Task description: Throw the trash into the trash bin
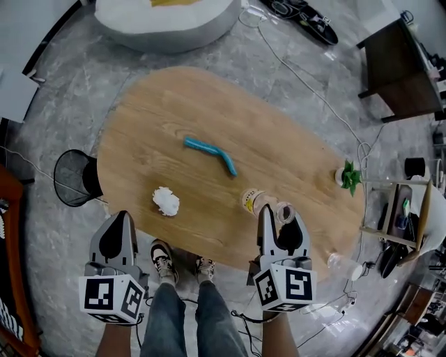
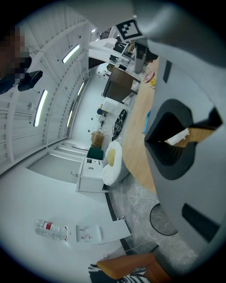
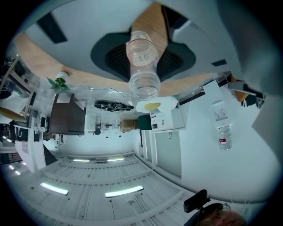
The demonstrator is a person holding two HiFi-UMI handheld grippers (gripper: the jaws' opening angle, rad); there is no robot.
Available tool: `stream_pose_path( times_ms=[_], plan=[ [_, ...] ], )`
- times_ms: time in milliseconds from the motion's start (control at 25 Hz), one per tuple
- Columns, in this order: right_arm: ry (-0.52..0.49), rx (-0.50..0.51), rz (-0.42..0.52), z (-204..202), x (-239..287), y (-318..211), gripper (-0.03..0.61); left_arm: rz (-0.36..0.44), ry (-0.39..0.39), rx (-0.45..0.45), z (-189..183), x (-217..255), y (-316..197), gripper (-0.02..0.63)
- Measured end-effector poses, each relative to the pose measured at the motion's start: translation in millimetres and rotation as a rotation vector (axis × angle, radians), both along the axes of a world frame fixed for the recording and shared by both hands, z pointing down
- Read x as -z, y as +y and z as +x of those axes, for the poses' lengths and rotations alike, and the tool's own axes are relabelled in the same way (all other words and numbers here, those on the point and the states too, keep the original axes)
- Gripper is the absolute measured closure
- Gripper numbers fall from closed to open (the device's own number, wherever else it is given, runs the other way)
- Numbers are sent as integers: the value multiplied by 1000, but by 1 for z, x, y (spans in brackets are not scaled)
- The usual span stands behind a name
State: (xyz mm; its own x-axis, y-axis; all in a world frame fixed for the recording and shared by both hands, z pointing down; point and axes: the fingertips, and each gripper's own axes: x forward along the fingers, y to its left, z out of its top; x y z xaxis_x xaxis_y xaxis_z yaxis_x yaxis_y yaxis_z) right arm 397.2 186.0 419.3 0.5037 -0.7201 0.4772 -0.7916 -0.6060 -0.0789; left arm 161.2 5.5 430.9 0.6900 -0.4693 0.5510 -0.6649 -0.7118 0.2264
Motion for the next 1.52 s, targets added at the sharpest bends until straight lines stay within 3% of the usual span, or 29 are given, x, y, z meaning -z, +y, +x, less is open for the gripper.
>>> stream_pose_path(
  times_ms=[400,680,1000,1520],
  plan=[
    [16,130,29,-26,34,-47,388,36,16,126,-44,22,-24,621],
    [35,278,48,-66,58,-103,388,55,20,263,-102,34,-45,621],
    [30,444,82,-140,69,-173,388,65,29,412,-178,34,-66,621],
    [-21,745,76,-296,48,-258,388,30,9,638,-310,5,-69,621]
  ],
)
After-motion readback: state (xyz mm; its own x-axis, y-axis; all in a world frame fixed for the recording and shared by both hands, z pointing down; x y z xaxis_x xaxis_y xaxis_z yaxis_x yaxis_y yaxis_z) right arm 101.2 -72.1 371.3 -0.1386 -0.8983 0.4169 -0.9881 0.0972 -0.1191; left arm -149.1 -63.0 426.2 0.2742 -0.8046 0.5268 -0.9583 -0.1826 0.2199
